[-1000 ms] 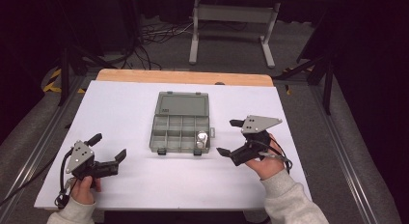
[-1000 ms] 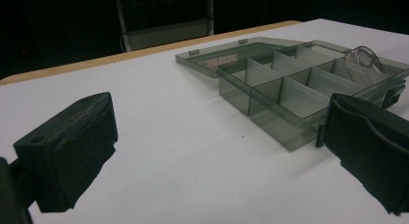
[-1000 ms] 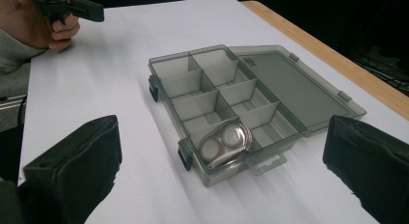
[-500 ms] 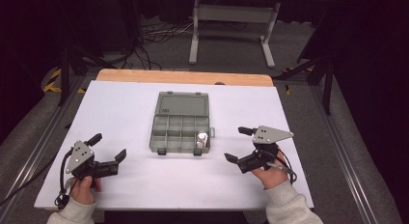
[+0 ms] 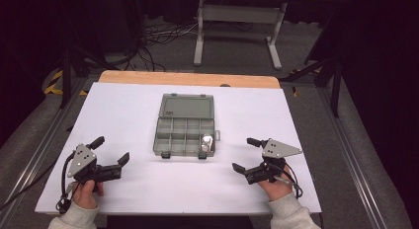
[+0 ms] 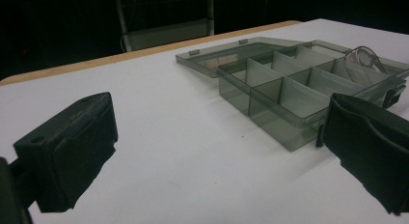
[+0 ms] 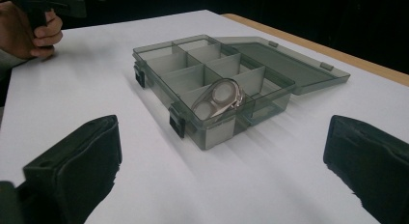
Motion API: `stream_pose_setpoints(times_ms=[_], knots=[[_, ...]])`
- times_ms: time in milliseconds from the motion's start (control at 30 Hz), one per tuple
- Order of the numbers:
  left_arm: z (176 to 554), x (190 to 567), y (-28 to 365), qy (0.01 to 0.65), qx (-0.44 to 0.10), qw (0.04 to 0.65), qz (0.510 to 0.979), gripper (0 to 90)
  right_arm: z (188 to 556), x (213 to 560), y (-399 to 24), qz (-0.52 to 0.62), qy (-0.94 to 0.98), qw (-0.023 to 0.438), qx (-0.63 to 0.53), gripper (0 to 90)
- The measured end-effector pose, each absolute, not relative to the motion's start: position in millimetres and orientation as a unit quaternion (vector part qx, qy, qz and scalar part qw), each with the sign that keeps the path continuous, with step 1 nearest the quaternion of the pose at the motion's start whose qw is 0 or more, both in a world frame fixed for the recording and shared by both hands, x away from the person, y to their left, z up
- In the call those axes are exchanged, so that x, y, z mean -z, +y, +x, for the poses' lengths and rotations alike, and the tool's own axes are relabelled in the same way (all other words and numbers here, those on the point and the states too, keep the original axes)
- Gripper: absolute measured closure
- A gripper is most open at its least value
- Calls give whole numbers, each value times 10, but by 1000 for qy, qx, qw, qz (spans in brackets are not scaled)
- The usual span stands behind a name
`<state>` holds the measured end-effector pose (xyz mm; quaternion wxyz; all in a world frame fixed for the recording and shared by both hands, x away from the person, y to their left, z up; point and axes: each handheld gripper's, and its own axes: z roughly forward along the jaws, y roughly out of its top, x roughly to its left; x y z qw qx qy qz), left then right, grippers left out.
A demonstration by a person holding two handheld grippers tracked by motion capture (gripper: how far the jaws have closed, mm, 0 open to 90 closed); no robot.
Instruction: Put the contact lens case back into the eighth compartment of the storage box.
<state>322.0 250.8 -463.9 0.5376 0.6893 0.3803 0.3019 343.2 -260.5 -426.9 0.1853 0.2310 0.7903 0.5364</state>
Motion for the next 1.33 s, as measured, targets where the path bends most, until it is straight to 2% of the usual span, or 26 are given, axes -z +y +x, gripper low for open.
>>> stream_pose_setpoints(times_ms=[433, 1333], knots=[[3218, 4640, 2501, 377, -301, 539, 690, 2, 3413, 4510, -2715, 268, 782, 182, -533, 2], [3219, 4638, 2507, 375, -299, 544, 688, 2, 3418, 4540, -2716, 268, 784, 192, -526, 2]])
